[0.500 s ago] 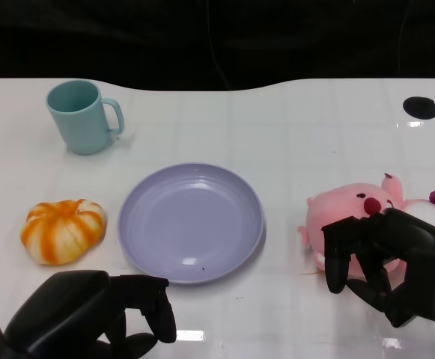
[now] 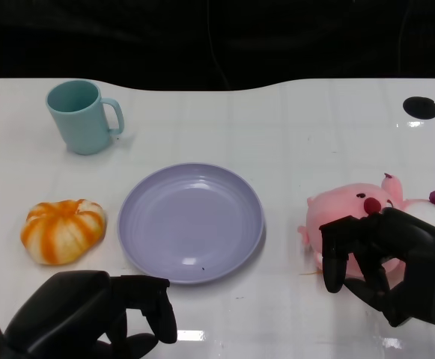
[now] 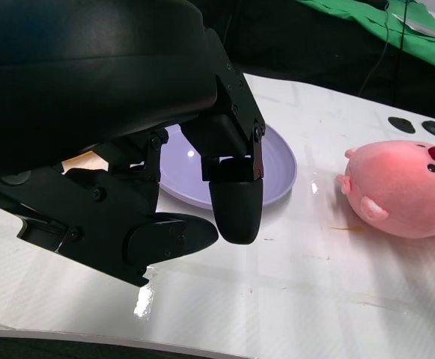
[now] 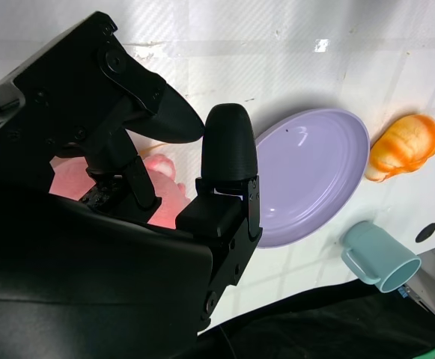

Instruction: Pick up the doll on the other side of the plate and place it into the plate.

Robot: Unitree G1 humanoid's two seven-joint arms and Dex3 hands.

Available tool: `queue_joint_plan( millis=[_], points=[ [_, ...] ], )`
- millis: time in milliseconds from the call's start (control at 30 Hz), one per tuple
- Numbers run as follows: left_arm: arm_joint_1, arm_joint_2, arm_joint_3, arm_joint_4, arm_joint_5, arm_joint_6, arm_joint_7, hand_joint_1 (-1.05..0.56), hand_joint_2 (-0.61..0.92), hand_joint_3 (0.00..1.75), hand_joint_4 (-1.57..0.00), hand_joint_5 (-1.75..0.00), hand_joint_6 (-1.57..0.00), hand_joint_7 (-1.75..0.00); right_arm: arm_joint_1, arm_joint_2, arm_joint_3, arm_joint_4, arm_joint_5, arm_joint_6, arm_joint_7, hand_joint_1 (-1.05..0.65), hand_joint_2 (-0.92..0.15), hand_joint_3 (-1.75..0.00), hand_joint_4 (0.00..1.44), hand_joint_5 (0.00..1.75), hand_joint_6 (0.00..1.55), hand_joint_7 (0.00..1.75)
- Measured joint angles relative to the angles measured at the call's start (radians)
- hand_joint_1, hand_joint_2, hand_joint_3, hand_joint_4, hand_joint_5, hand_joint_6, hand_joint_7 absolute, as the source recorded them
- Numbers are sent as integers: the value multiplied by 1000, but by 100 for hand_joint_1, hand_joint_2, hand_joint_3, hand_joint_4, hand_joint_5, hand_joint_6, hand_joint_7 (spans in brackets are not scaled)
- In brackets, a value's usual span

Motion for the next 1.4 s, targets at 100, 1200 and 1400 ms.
queue_joint_plan(
  millis=[100,1200,1400],
  points=[
    [0,0,0,0,0,0,0,-19,74,63,-70,-145,-76,-106,0,0,0,0,0,0,0,-6,-41,-130,85,175,73,159],
    [0,3,0,5,-11,-5,0,-20,72,67,-70,-144,-77,-108,-7,22,-30,1,62,-76,-37,-29,-83,-20,22,62,47,4],
    [0,3,0,5,-11,-4,0,-20,72,67,-70,-144,-76,-107,-35,-18,-34,24,-6,-174,-62,-57,-92,-7,1,56,29,0]
  ],
)
